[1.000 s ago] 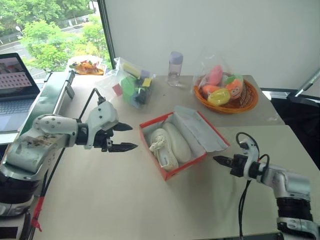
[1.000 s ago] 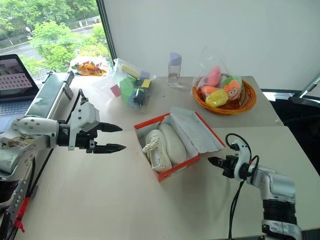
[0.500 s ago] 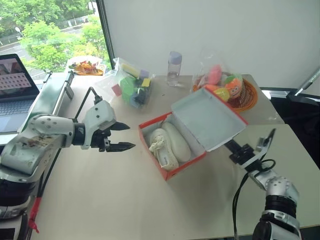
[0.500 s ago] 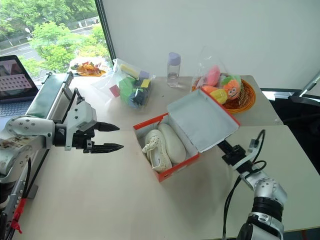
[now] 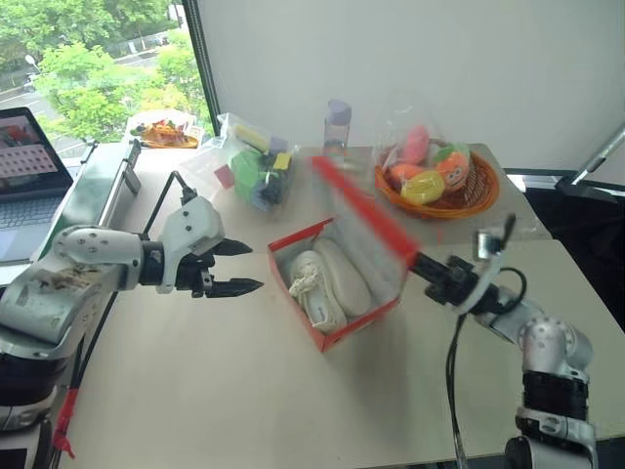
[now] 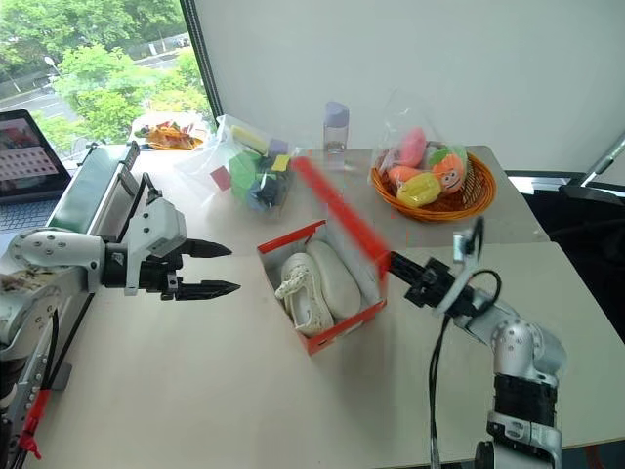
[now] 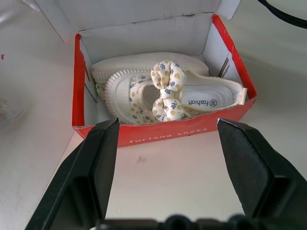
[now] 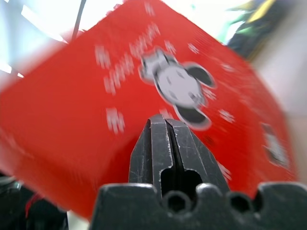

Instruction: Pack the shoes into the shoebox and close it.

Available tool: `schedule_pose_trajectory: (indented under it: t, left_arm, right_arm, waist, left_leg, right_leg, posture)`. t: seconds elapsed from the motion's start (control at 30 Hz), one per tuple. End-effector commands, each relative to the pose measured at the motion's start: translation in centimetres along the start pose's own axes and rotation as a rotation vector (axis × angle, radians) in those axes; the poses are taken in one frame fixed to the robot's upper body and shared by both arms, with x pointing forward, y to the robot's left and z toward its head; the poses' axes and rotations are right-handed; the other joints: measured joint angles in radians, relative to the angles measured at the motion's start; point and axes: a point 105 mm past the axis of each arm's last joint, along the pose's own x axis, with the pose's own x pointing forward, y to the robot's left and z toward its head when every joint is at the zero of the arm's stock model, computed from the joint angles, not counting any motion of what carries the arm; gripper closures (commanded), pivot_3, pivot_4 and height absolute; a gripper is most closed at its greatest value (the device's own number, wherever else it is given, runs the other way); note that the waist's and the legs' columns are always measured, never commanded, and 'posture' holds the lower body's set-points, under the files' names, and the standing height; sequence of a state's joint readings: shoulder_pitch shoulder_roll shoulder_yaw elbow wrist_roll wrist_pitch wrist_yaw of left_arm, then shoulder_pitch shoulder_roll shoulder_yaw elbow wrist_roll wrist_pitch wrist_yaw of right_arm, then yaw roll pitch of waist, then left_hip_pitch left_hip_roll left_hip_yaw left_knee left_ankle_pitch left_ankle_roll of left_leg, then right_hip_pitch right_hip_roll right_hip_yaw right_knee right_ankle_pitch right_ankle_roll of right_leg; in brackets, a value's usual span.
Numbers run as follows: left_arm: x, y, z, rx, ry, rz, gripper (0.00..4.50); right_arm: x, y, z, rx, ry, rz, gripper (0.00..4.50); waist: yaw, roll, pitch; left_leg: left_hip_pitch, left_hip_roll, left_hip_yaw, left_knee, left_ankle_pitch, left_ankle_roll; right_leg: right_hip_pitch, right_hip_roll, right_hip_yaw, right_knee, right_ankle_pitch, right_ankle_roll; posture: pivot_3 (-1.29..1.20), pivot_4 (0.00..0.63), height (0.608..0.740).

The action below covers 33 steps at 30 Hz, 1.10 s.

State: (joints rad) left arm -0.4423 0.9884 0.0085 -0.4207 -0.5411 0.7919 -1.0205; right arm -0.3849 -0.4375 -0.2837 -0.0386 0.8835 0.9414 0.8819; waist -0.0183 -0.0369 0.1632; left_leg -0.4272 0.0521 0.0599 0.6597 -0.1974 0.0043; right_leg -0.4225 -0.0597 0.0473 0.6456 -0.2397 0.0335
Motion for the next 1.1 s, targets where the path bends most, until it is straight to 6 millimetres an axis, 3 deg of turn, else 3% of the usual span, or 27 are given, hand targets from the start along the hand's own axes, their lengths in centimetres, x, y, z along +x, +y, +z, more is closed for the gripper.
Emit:
schedule_pose_trajectory:
  t: [0.03,0.23,0.4,0.57,0.77,0.9,0.97,1.1]
  left_arm:
    - [-0.9,0.1,0.7,0.029,-0.009,0.041,1.07]
    - [-1.2,-0.1,0.4,0.011,-0.007,0.066,1.07]
    - [-1.2,-0.4,0.2,0.001,-0.013,0.08,1.07]
    - [-1.4,-0.9,-0.4,-0.015,-0.002,0.107,1.07]
    - [-1.7,-1.7,-1.2,-0.034,0.024,0.143,1.07]
    - [-1.9,-2.1,-1.9,-0.059,0.04,0.165,1.07]
    - [-1.8,-2.4,-2.8,-0.083,0.058,0.174,1.07]
    - [-1.0,-3.1,-5.2,-0.132,0.099,0.18,1.07]
  right_arm:
    - [1.1,1.5,0.6,-0.088,0.075,0.061,4.46]
    - [4.3,1.8,-1.9,-0.262,0.393,0.127,4.46]
    - [6.5,0.4,-4.6,-0.408,0.644,0.17,4.46]
    - [6.9,-1.1,-8.2,-0.543,0.901,0.244,4.46]
    - [5.5,-3.9,-11.3,-0.725,1.176,0.266,4.46]
    - [5.8,-3.6,-11.0,-0.729,1.169,0.305,4.46]
    - [6.5,-2.8,-10.2,-0.705,1.121,0.329,4.46]
    - [7.6,-1.3,-7.9,-0.668,1.026,0.357,4.46]
  waist:
    - [0.006,0.0,0.0]
    - [0.002,0.0,0.0]
    - [0.0,0.0,0.0]
    - [0.003,0.0,0.0]
    - [-0.011,-0.001,-0.003]
    - [-0.011,-0.002,-0.008]
    - [-0.011,-0.003,-0.009]
    - [-0.004,-0.003,-0.01]
  left_leg:
    - [0.0,0.0,0.0,0.0,0.0,0.0]
    - [-0.002,0.0,0.0,0.0,0.0,0.0]
    - [-0.002,0.0,0.0,0.0,0.0,0.0]
    - [-0.002,0.0,0.0,0.0,0.0,0.0]
    - [0.006,0.002,0.0,0.0,0.0,0.0]
    - [0.018,0.002,0.0,0.0,0.0,-0.001]
    - [0.028,0.003,0.001,-0.001,-0.005,-0.008]
    - [0.029,0.004,0.002,-0.001,-0.006,-0.009]
  right_leg:
    - [0.0,0.0,0.0,0.0,0.0,0.0]
    - [-0.001,0.0,0.0,0.0,0.0,0.0]
    - [-0.002,0.0,-0.001,0.0,0.0,-0.001]
    - [-0.002,0.0,-0.001,0.0,0.0,-0.001]
    - [0.003,0.001,-0.001,0.002,-0.001,-0.003]
    - [0.009,0.001,-0.002,0.002,-0.003,-0.002]
    - [0.018,-0.001,-0.002,0.001,-0.01,-0.005]
    - [0.018,-0.002,-0.002,0.001,-0.009,-0.006]
  posture:
    - [0.0,0.15,0.74]
    - [0.0,0.15,0.74]
    - [0.0,0.15,0.74]
    - [0.0,0.15,0.74]
    - [0.0,0.15,0.74]
    - [0.0,0.15,0.74]
    - [0.0,0.15,0.74]
    - [0.0,0.15,0.74]
